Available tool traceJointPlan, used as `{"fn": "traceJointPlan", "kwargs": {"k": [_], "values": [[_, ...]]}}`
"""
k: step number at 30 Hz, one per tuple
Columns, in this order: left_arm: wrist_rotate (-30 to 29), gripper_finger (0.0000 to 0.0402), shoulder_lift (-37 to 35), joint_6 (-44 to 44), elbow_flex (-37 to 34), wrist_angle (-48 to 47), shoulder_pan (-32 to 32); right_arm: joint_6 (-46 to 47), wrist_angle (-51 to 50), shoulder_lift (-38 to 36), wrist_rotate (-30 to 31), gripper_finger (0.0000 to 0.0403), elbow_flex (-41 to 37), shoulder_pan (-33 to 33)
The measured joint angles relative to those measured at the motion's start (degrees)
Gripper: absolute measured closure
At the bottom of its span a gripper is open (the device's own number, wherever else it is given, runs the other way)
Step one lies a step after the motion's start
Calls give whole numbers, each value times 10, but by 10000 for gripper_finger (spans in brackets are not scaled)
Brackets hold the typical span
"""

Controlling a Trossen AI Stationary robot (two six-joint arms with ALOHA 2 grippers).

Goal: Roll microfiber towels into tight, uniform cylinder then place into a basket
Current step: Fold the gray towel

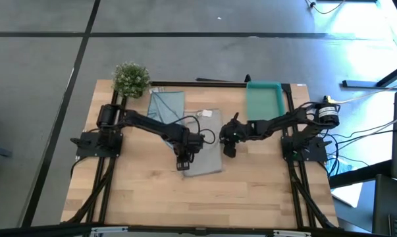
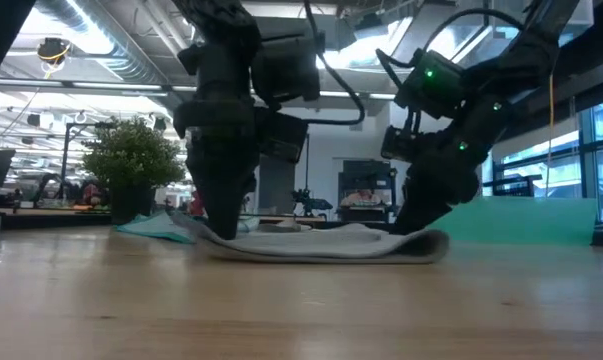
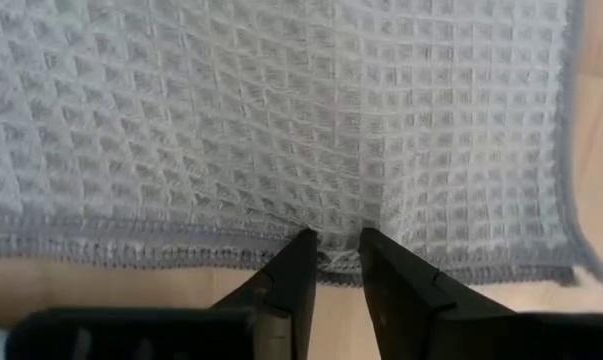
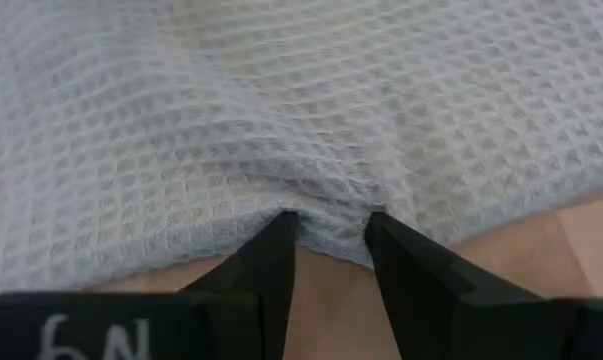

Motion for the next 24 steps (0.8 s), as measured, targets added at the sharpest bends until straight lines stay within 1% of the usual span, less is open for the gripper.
{"fn": "traceJointPlan", "kwargs": {"k": [3,5,9,12,16,20,24], "values": [[-33,323,-8,0,13,-29,0,-59,-16,-37,-18,269,-3,4],[-51,323,-24,1,18,-48,7,-76,-19,-74,-54,273,-1,9],[-83,323,-83,-13,25,-44,22,-78,-45,-127,-141,280,-1,35],[-106,323,-116,-32,23,-48,25,-108,-40,-136,-171,280,-1,74],[-136,323,-160,-47,24,-43,26,-151,0,-122,-174,281,-1,125],[-136,323,-177,-49,24,-43,26,-157,27,-100,-127,281,0,155],[-135,323,-182,-59,24,-42,25,-156,52,-69,-122,281,0,170]]}}
